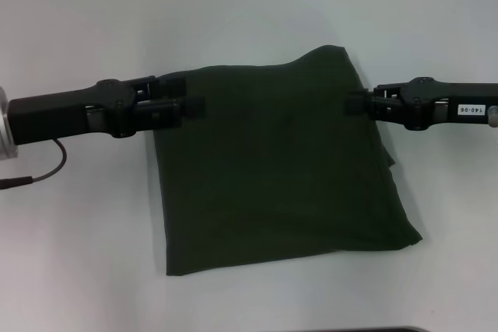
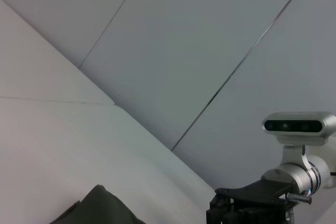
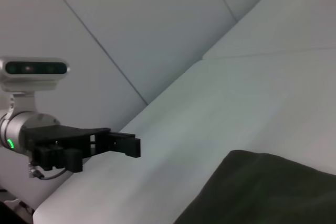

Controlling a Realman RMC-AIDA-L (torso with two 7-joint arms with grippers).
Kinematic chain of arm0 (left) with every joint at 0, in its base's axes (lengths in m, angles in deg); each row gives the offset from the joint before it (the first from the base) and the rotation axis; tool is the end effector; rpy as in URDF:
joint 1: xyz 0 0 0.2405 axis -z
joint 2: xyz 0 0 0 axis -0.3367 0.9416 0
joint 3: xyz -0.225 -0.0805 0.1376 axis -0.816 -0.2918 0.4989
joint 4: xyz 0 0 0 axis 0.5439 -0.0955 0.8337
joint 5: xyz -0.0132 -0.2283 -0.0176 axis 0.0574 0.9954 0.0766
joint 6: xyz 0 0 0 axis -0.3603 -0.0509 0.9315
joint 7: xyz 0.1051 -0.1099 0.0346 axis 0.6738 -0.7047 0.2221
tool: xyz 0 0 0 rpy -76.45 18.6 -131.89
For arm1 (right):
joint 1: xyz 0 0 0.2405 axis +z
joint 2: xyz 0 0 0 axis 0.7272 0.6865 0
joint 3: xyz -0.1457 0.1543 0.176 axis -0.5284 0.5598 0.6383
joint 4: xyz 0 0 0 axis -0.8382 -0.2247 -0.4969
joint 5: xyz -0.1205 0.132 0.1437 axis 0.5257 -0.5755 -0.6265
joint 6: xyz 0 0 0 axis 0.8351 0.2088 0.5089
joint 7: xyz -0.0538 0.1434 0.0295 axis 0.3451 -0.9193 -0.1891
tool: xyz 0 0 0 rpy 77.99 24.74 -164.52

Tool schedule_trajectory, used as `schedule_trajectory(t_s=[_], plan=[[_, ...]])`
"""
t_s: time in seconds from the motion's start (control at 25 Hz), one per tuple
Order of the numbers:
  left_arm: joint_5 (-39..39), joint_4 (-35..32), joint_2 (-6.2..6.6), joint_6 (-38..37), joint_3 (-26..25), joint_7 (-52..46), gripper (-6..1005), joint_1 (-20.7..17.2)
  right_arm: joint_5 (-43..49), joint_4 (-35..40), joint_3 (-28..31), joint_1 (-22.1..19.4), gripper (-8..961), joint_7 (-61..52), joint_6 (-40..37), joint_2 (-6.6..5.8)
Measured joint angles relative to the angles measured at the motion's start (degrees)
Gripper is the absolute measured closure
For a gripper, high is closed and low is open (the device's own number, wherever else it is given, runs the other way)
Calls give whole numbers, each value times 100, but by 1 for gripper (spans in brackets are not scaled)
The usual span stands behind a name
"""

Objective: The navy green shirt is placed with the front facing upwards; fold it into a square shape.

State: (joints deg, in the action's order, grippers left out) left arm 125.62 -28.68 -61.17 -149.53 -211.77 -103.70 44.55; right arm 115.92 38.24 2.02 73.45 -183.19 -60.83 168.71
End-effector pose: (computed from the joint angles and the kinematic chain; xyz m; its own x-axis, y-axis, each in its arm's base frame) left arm -0.2689 0.3216 -0.0132 0.5456 0.6219 0.5617 0.6453 -0.7395 0.1919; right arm 0.3021 0.3316 -0.0096 0.5804 -0.6502 -0.4903 -0.7125 -0.6970 0.0809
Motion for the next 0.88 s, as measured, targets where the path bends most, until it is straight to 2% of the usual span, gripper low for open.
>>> schedule_trajectory(t_s=[0.16, 0.36, 0.48, 0.6, 0.8, 0.88], plan=[[-19, -24, -1, 11, 23, 2, 187, 0, 128, -8, -8, -45, 762, -42, 9, -40], [-20, -37, -5, 35, 47, 10, 187, 23, 798, -56, -25, 5, 767, -264, -15, -51], [-27, -42, -27, 48, 61, 17, 187, 42, 1262, -216, -30, 61, 774, -351, -169, -36], [-27, -42, -37, 49, 65, 18, 187, 44, 1351, -262, -32, 44, 781, -353, -267, -39], [-27, -43, -45, 90, 73, 20, 187, 48, 1518, -305, -10, -103, 880, -466, -412, -114], [-27, -60, -49, 117, 77, 20, 187, 56, 1579, -307, 12, -172, 878, -520, -415, -145]])
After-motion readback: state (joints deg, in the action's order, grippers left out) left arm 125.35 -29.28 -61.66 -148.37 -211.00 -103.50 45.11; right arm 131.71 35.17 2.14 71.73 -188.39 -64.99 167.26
